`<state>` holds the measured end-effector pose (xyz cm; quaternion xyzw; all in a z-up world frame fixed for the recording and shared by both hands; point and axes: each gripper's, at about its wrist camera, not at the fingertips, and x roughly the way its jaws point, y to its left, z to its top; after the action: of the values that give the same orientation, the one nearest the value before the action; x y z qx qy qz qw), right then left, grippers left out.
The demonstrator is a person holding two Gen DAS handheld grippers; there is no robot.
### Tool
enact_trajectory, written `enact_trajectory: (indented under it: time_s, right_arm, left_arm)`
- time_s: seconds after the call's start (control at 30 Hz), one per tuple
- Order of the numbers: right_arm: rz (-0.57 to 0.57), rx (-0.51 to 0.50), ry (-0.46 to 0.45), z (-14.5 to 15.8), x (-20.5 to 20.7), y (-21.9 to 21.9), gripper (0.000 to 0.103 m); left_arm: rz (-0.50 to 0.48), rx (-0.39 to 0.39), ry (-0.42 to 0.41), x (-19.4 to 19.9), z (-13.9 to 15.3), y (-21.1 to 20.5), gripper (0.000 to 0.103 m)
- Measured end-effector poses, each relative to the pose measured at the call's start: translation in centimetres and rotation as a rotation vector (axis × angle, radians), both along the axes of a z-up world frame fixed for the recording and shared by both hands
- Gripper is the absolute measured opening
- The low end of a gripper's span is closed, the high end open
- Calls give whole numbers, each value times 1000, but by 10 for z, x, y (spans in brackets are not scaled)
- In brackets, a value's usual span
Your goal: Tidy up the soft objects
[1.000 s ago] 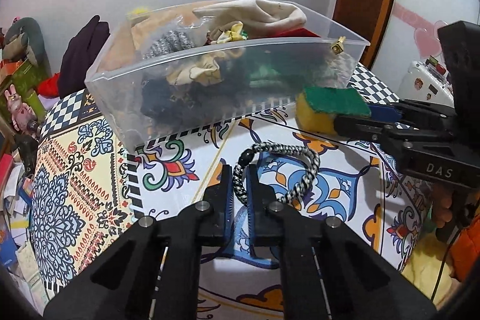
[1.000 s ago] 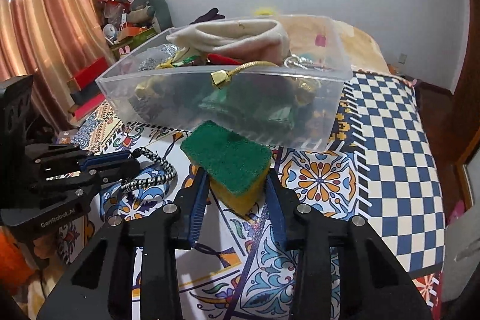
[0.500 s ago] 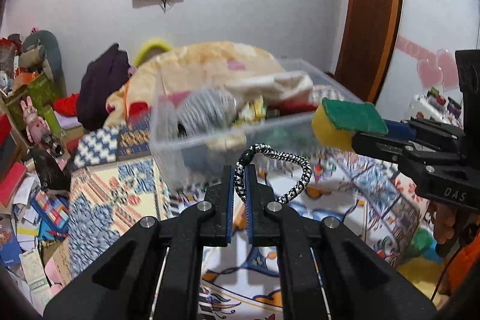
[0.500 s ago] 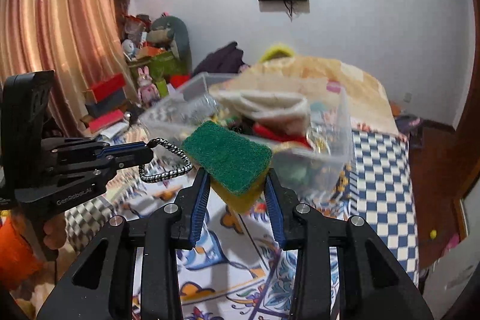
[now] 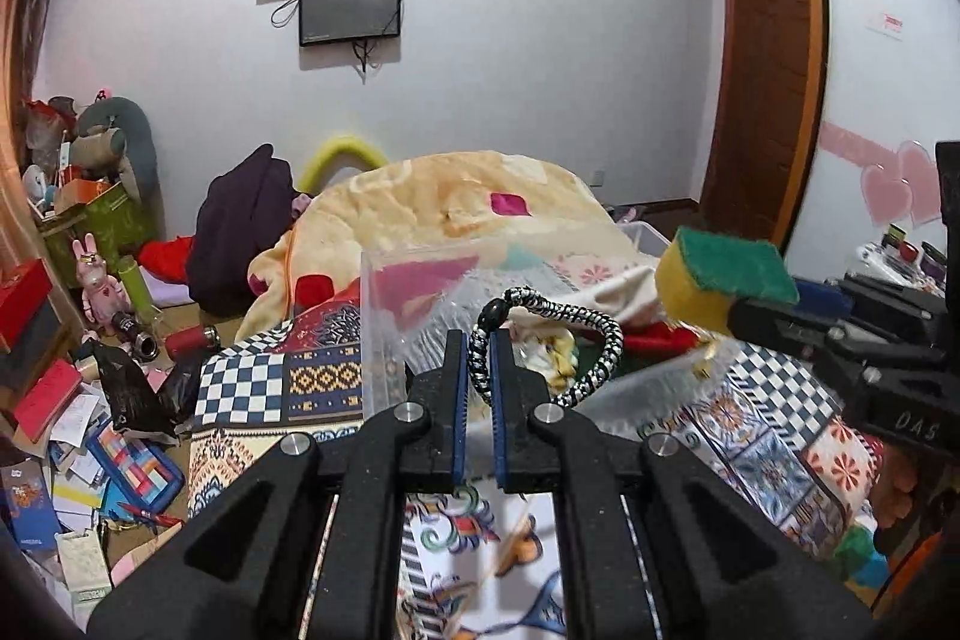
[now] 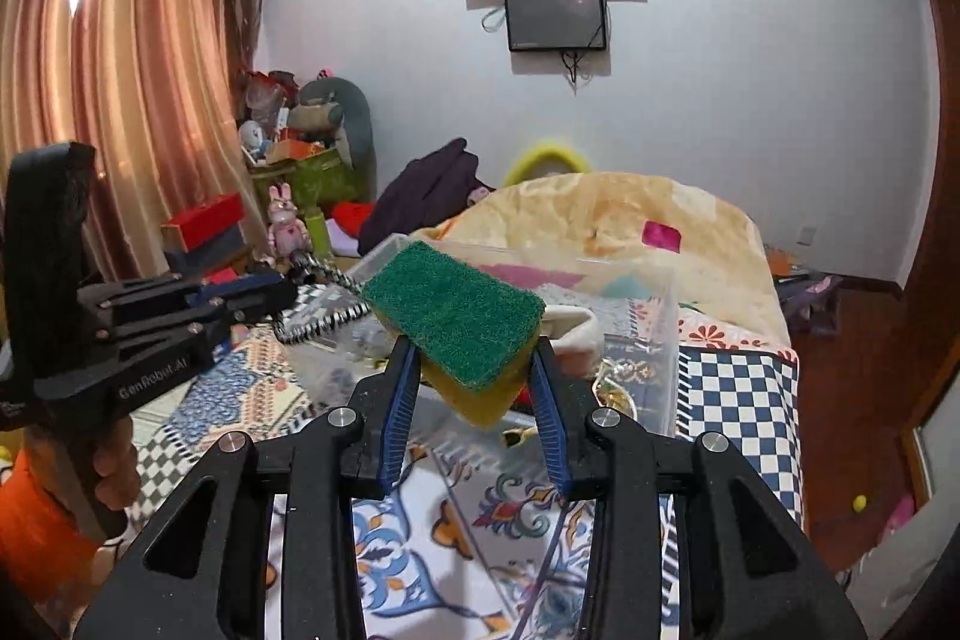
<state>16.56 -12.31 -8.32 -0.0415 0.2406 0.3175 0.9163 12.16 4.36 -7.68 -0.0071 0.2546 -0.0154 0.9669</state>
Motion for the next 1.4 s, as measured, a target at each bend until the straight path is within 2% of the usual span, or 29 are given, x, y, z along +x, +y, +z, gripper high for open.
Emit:
enact_trajectory:
  time_s: [0.37,0.47,0.6,0.63,0.7,0.73,0.77,0.83,1.03,1.23,1.4]
  right_arm:
    - [-7,-63,93,-31,33,18,34]
    - [-14,-48,113,-34,37,17,34]
    - [-36,-43,126,-37,40,15,35]
    - [-38,-47,125,-36,39,15,39]
    - [-49,-59,118,-35,38,15,53]
    - [-61,-63,111,-35,37,14,65]
    - [-69,-65,100,-34,34,13,69]
    - [-68,-69,94,-33,29,12,69]
    - [-65,-44,71,-18,17,1,69]
    - [-71,26,-18,23,-7,-16,69]
    - [-67,87,-111,62,-35,-28,69]
  left_arm:
    - [23,35,71,41,-31,-5,6]
    - [28,52,83,47,-38,-4,6]
    - [25,36,104,49,-44,0,7]
    - [27,45,107,49,-46,0,8]
    - [26,55,110,47,-47,-2,13]
    - [31,59,103,45,-46,-2,17]
    - [32,61,100,43,-45,-2,26]
    - [25,44,94,38,-43,0,37]
    - [18,28,50,19,-23,0,39]
    - [-4,-3,-68,-16,22,-6,39]
    - [-22,-18,-177,-45,61,-13,52]
